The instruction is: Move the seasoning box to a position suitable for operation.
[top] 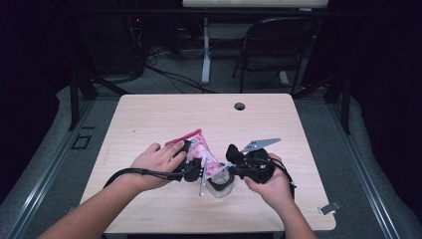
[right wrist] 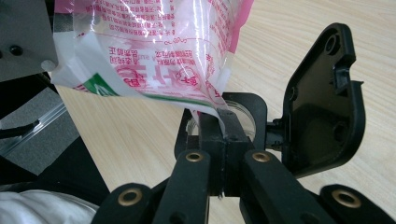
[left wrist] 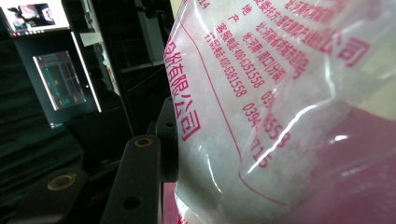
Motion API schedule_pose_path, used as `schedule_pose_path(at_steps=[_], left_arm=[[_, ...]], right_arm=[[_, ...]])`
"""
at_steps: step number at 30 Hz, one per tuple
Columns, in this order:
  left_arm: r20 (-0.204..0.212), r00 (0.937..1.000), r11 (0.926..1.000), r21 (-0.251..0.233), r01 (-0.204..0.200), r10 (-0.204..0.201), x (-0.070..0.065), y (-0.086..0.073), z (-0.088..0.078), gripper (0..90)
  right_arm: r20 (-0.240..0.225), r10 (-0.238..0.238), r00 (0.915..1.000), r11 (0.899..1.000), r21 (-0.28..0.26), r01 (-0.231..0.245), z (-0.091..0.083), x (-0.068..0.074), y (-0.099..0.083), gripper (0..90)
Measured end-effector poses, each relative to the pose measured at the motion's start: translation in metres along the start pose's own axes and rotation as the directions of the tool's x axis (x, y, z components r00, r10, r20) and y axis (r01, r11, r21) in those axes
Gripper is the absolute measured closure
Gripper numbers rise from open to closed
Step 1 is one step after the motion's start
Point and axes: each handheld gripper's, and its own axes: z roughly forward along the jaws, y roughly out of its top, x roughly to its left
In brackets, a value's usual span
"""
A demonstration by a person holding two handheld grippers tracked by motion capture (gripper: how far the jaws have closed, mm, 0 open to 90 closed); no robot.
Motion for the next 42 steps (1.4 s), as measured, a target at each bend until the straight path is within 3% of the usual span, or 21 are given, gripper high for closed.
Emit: schedule_pose_path(at_steps=[9,42], left_arm=[[-0.014,0.9994,0.9995,0.001,-0.032,0.032,-0.0011,0.0038,-0.0006,64.5],[-0.047,0.9975,0.9986,0.009,-0.052,0.052,0.0012,0.0067,-0.0018,66.3]], right_arm=[[-0.001,0.002,1.0,1.0,0.011,-0.002,0.0014,-0.0004,-0.0036,90.0],[-0.001,0.005,1.0,1.0,0.021,-0.005,0.0021,-0.0025,-0.0064,90.0]])
